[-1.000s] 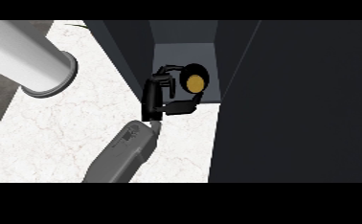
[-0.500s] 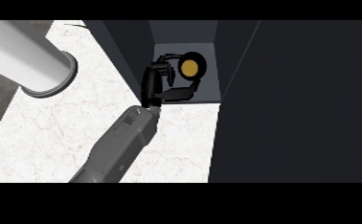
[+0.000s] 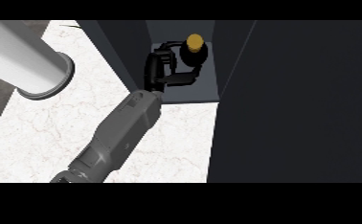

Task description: Pick up the wine, place it into the cabinet and close the cabinet

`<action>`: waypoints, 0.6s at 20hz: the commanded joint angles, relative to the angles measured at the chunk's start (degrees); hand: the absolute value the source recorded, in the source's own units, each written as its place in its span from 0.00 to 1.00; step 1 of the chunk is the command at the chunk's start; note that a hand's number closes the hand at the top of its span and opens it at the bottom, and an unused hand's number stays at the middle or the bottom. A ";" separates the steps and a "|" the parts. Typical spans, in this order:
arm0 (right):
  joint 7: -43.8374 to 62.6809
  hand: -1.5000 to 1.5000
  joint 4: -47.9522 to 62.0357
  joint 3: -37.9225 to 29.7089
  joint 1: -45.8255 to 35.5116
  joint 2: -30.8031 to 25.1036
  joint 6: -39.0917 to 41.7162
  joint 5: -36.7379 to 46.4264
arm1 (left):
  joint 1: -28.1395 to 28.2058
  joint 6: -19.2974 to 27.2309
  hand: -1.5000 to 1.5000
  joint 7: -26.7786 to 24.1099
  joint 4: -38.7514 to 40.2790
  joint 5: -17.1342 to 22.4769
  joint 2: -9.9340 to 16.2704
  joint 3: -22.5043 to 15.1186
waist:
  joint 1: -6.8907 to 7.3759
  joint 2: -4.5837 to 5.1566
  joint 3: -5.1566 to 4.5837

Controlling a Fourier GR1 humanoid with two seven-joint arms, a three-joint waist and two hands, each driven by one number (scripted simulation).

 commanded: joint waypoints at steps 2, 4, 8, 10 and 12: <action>0.64 0.00 -1.03 0.38 0.11 -0.68 0.92 -0.17 | -7.66 -1.58 1.00 0.30 7.99 1.39 -0.01 2.47 | -0.28 0.18 0.00; -1.34 0.00 2.33 -1.45 -1.33 -1.49 2.41 -3.14 | -4.81 0.77 1.00 -1.04 9.33 1.34 -0.01 -2.22 | -1.26 0.43 0.02; 2.16 0.00 -0.97 -0.41 -2.03 -2.04 0.10 -3.59 | -5.61 0.51 1.00 -2.43 14.58 0.38 -0.01 -1.49 | -1.69 0.65 -0.04; -0.27 0.00 0.53 -0.59 -0.55 -1.21 1.96 -3.12 | -8.46 0.11 1.00 1.04 15.03 1.41 -0.01 -1.63 | -1.99 0.65 -0.01; -1.60 0.00 0.68 0.45 0.17 -0.40 2.97 -0.97 | -5.42 0.45 1.00 -1.21 14.35 2.41 -0.01 -2.15 | -2.60 0.78 -0.02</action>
